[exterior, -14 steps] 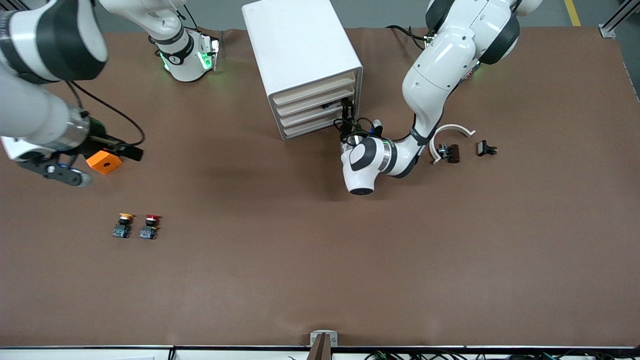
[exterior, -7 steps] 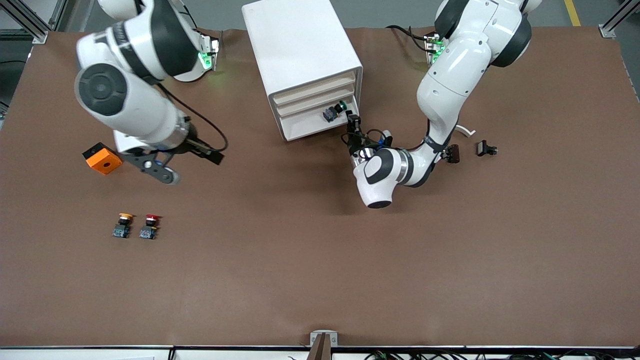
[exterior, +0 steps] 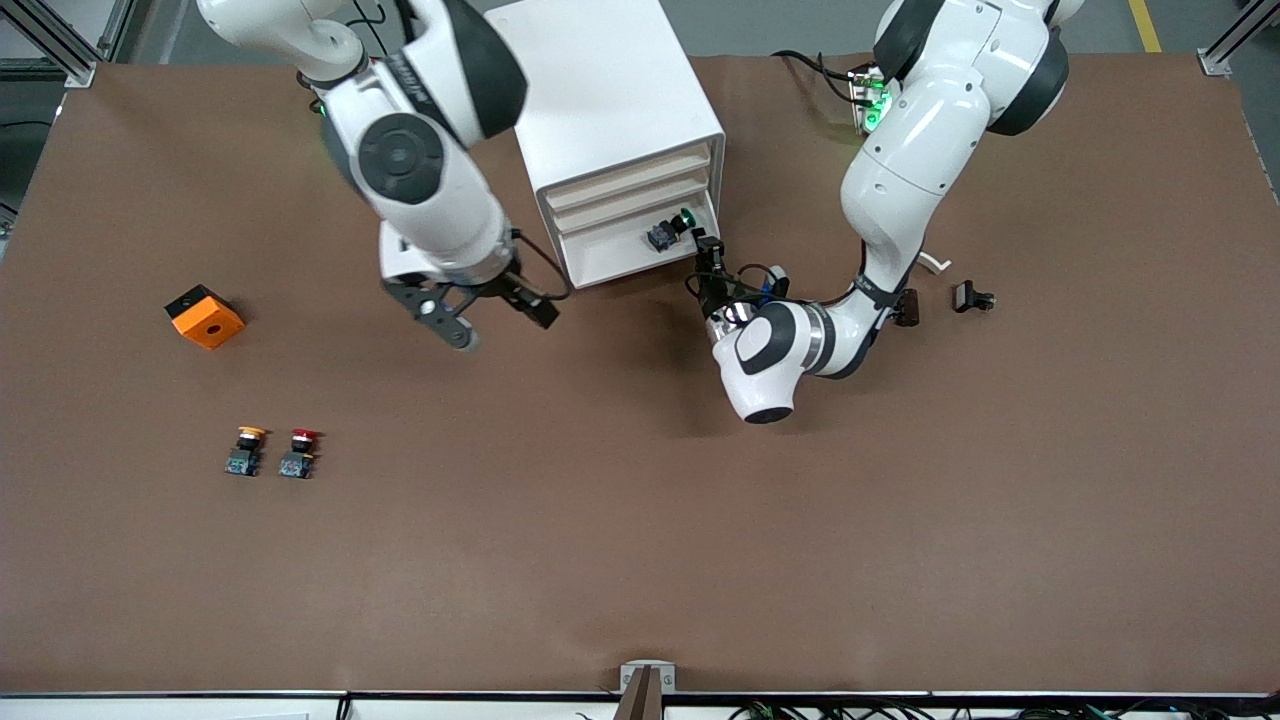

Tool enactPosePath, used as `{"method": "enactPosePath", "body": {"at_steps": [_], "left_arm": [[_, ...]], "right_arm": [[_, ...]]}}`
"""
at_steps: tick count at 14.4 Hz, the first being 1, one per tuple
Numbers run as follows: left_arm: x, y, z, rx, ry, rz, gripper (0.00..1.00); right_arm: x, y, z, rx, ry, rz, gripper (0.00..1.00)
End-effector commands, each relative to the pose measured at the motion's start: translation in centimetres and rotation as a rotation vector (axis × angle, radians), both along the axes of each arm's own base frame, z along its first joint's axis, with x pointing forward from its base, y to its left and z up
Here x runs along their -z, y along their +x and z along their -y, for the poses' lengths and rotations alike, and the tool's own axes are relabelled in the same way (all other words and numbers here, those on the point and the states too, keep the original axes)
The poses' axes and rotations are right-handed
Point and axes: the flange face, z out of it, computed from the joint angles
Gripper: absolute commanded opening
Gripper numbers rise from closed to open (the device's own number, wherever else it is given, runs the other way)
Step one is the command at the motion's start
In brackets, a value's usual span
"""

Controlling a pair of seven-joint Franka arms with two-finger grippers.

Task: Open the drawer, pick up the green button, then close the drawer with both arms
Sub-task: 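Grasp the green push button inside the drawer with the right gripper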

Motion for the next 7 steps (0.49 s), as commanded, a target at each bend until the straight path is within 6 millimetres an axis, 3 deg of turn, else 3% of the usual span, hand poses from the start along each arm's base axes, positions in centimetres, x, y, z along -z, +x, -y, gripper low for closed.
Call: {"method": "enactPosePath", "body": {"at_steps": [1,7], "left_arm": [[-1.3,2.3,-0.7,-0.062,-0.036,0.034,0.14],[-1.9,4.4,-1.8,-0.105,-0.047,0.066,0.16]], "right_arm": [[1.6,-1.0,-2.9,0.029,0.004,0.005,1.00],[4.8,-4.2,-9.2,0.054,0.019,0.043,1.00]]}}
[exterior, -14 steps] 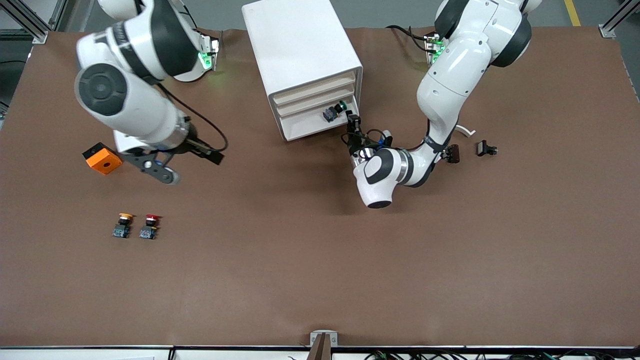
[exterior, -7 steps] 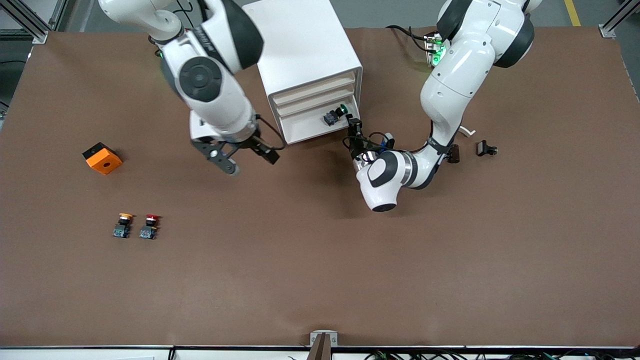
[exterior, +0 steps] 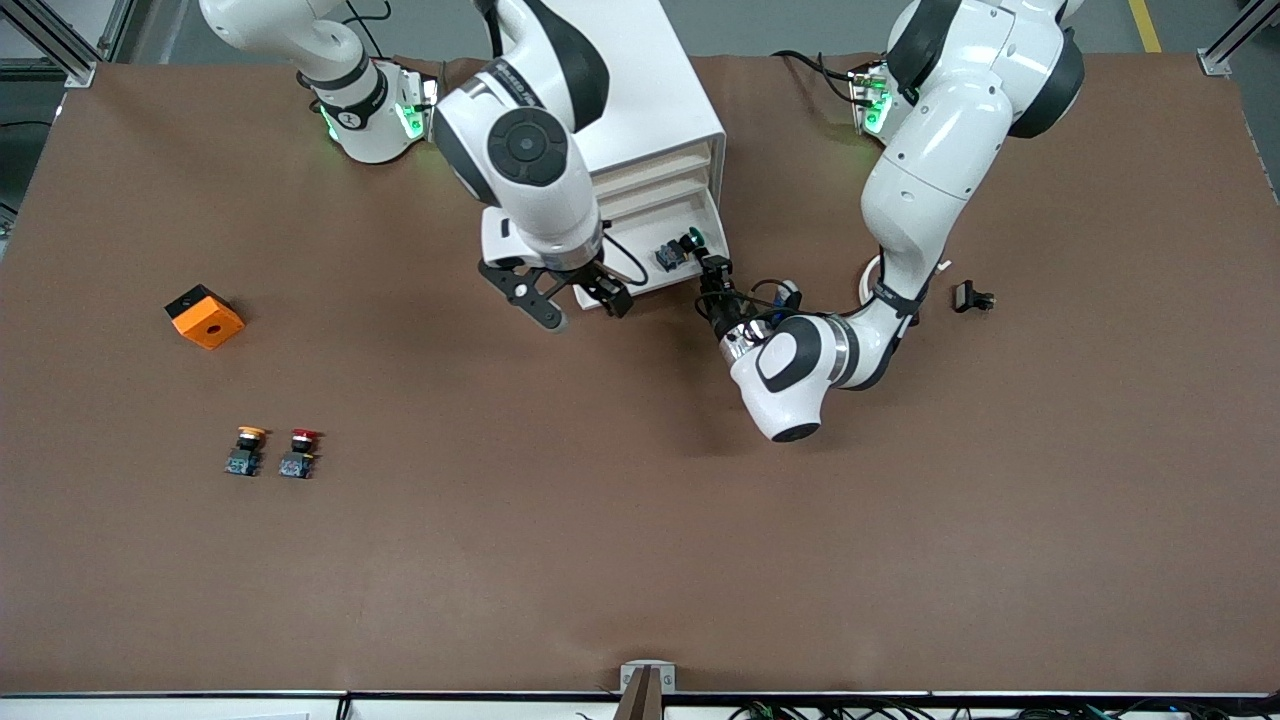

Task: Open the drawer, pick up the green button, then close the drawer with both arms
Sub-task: 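Grasp the green push button inside the drawer with the right gripper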

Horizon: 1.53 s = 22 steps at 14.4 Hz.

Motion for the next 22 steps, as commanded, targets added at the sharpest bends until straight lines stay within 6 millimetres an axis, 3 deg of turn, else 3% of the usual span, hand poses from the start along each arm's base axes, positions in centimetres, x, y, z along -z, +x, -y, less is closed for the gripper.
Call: {"method": "enactPosePath", "body": {"at_steps": [1,9,11,13,16,19,22], "left_arm": [[-0.9,1.1,-0.2,-0.033,-0.028,0.021,0.16],[-1.3,3.7,-2.4,-0.090,-0.043,0.061,0.18],[-1.2,3.7,-2.5,-0.090,-0.044,0.062,0.18],[-1.1,3.8,-2.4,-0.093,-0.044,0.069,0.25],[-1.2,4.0,-2.4,-0.102,-0.044,0.086,0.73],[-1.4,4.4,-2.5,-0.090,-0.066,0.131,1.00],[-1.4,5.0,-3.1,-0.075,-0.046,0.178,1.00]], "right_arm": [[1.0,-1.1,-2.4,0.035,0.011,0.013,1.00],[7.7,-3.8,-7.3,0.081,0.008,0.028,1.00],[8.7,-5.2,-8.5,0.058,0.002,0.025,1.00],[9.3,-5.5,-9.0,0.081,-0.003,0.027,1.00],[9.8,-5.9,-9.4,0.082,-0.009,0.025,1.00],[10.8,-6.6,-10.0,0.069,-0.015,0.026,1.00],[11.7,-7.1,-10.8,0.061,0.003,0.038,1.00]]}}
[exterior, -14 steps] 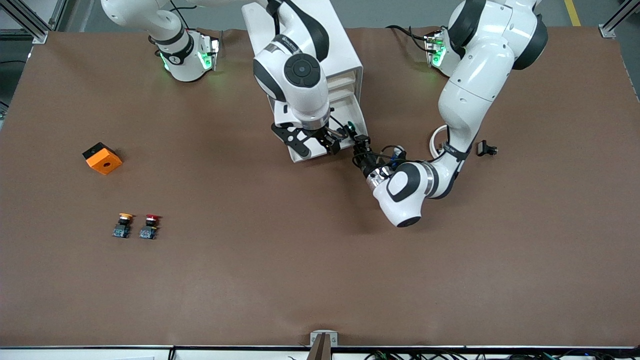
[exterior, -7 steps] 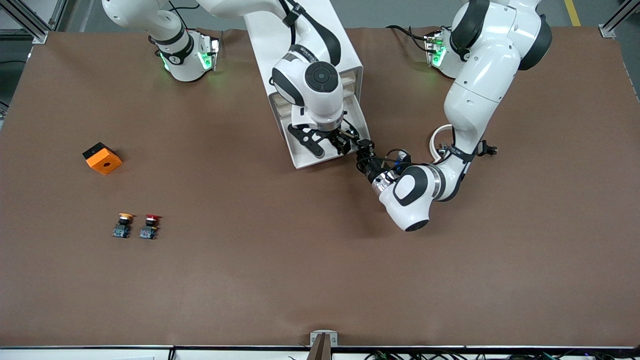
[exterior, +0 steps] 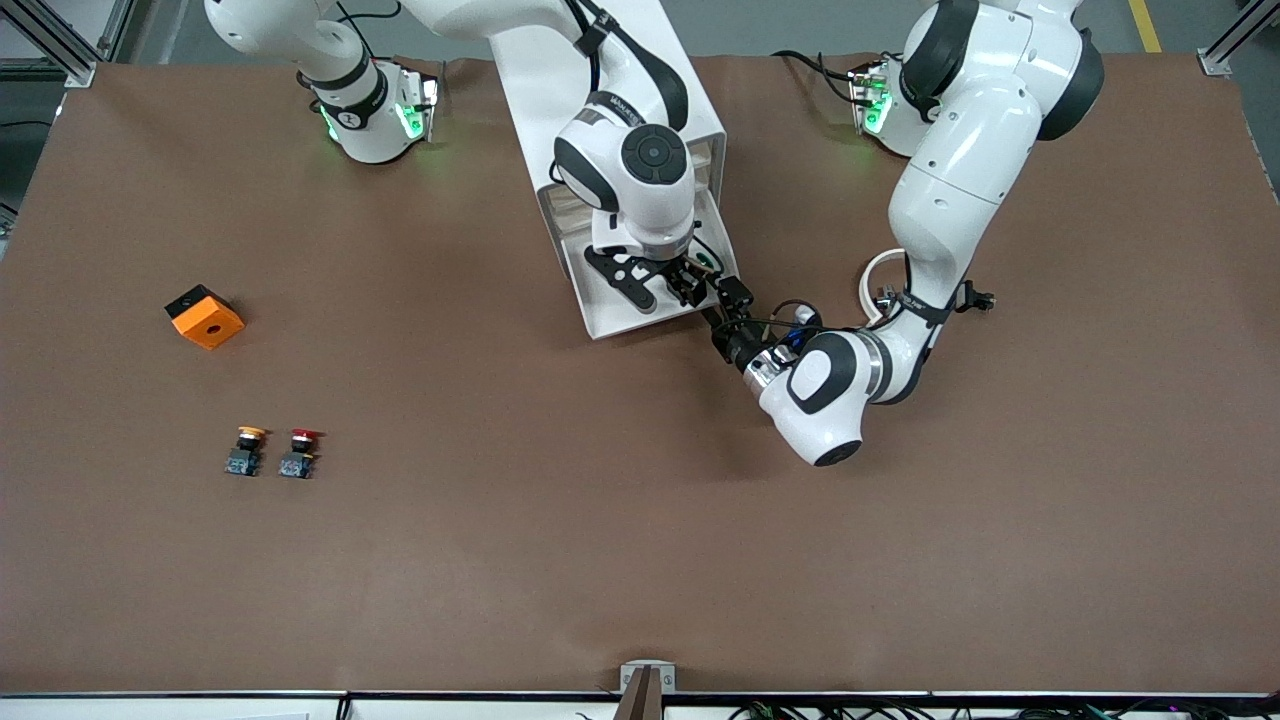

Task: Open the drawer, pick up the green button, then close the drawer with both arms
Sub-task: 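Grasp the green push button inside the drawer with the right gripper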

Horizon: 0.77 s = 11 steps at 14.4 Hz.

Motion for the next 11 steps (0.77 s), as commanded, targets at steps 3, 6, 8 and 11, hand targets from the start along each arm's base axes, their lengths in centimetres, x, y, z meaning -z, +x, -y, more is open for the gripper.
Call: {"method": "enactPosePath", "body": {"at_steps": [3,6,8,11], "left_arm": [[-1.3,1.0,-0.8,0.070,-0.053,0.138,1.00],[-1.4,1.6,-1.3,0.132,-0.125,0.235,1.00],[-2.1,2.5,-2.4,0.169,-0.202,0.302,1.00],[-2.4,3.6,-3.0,0.248,-0.368,0.441,1.00]], "right_arm": [[1.2,-0.8,-1.8,-0.005,0.009,0.023,1.00],[1.9,-1.2,-2.1,-0.013,0.003,0.019,1.00],[2.3,-1.3,-2.2,-0.025,-0.004,0.019,1.00],[2.8,-1.9,-2.5,-0.049,-0.017,0.024,0.90]]}}
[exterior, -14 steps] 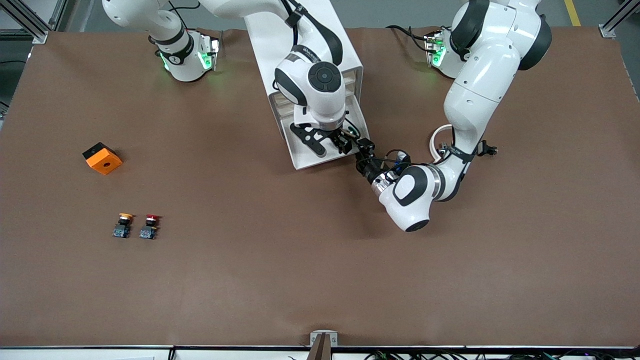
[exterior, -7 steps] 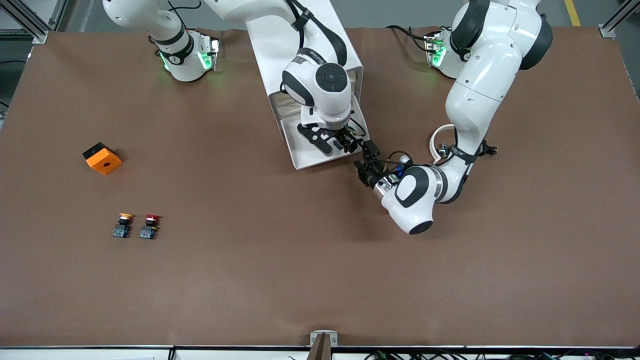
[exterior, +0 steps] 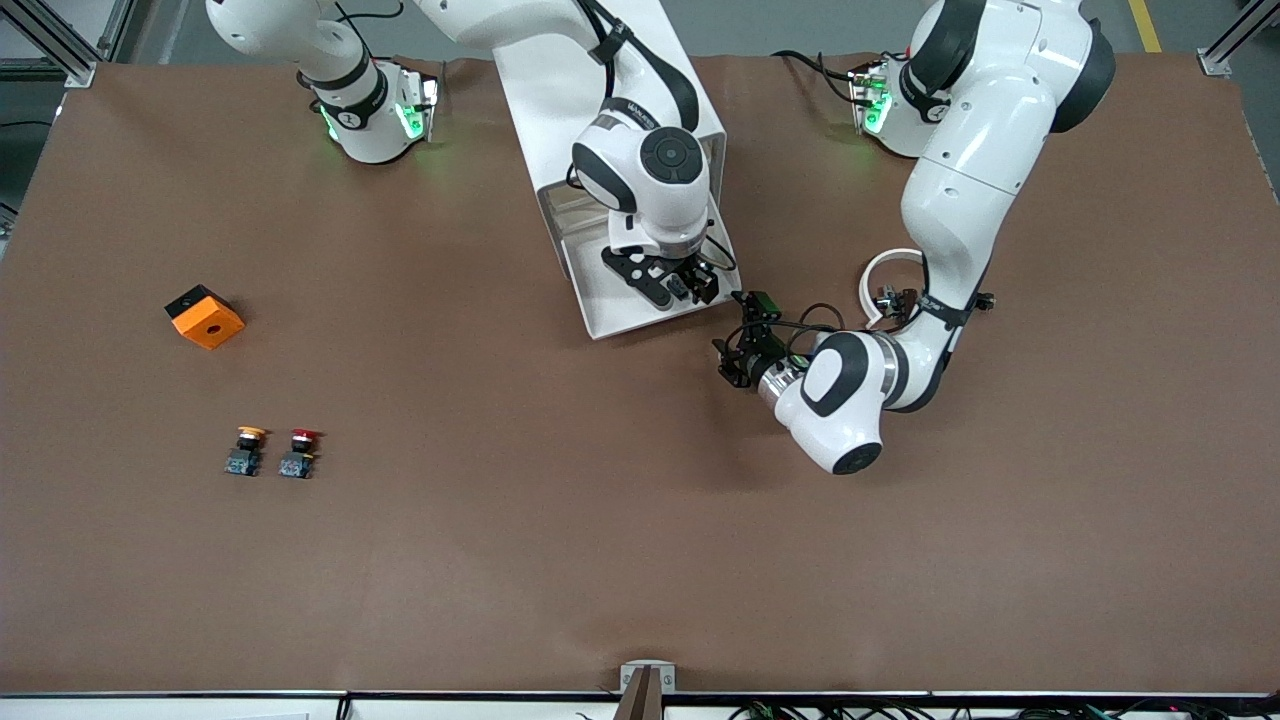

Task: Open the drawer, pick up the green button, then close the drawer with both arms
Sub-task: 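Grasp the green push button inside the drawer with the right gripper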

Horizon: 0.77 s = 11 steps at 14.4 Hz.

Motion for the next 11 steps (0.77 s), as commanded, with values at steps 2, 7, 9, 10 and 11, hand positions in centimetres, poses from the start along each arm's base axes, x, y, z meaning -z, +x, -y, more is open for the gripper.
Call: {"method": "enactPosePath", "body": {"at_steps": [2,7,9,10,11], "left_arm": [[-1.4,1.7,-1.3,0.100,-0.161,0.202,1.00],[-2.2,3.7,-1.8,0.204,-0.329,0.427,1.00],[-2.3,5.0,-2.0,0.209,-0.343,0.533,1.00],[-2.4,5.5,-2.0,0.226,-0.361,0.592,1.00],[-2.4,6.0,-2.1,0.239,-0.371,0.645,1.00]], "right_arm": [[0.3,-0.4,-0.9,-0.012,-0.007,0.013,0.65],[-0.1,0.0,-0.8,0.000,0.005,0.012,0.00],[-1.8,2.4,-0.2,0.028,0.032,0.027,0.00],[-2.9,4.3,0.8,0.052,0.042,0.035,0.00],[-4.1,6.3,2.0,0.054,0.045,0.037,0.00]]}}
